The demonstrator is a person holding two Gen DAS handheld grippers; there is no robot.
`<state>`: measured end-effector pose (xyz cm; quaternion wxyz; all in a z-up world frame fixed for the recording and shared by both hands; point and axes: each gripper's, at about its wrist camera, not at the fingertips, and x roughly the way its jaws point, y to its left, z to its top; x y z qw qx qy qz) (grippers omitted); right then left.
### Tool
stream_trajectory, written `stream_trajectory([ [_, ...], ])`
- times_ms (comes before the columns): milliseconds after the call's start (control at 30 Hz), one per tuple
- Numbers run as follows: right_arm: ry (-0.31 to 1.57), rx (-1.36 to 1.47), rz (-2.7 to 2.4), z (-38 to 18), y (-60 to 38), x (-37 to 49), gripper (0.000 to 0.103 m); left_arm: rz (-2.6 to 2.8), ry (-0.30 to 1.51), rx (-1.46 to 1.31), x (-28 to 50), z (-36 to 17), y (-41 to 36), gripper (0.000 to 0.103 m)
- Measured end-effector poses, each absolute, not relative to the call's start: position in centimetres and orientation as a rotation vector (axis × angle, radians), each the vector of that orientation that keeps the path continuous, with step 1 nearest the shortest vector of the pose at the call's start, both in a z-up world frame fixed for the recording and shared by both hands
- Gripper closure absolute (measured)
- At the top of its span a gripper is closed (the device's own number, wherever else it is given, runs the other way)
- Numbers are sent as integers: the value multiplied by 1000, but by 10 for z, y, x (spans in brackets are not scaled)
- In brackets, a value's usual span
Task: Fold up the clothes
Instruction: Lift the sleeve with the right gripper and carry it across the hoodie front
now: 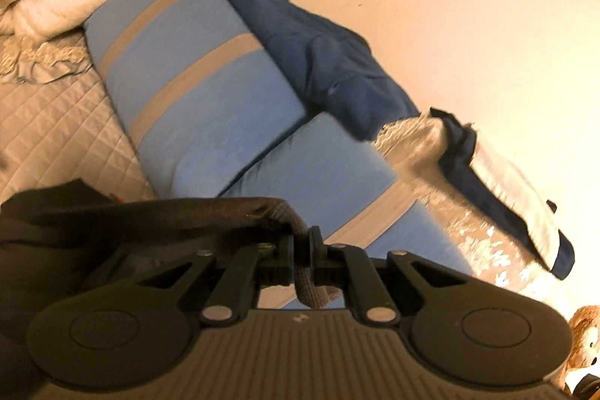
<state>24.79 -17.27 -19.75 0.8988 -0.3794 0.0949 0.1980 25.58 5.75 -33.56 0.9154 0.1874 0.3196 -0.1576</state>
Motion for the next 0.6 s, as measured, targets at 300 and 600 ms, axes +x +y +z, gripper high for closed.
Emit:
stream_trajectory([
  [300,170,-744,346,-173,-173,268,96,-276,706,464,257,-354,64,33],
  [600,153,-737,282,-151,-181,280,96,-280,703,555,255,-356,55,33],
])
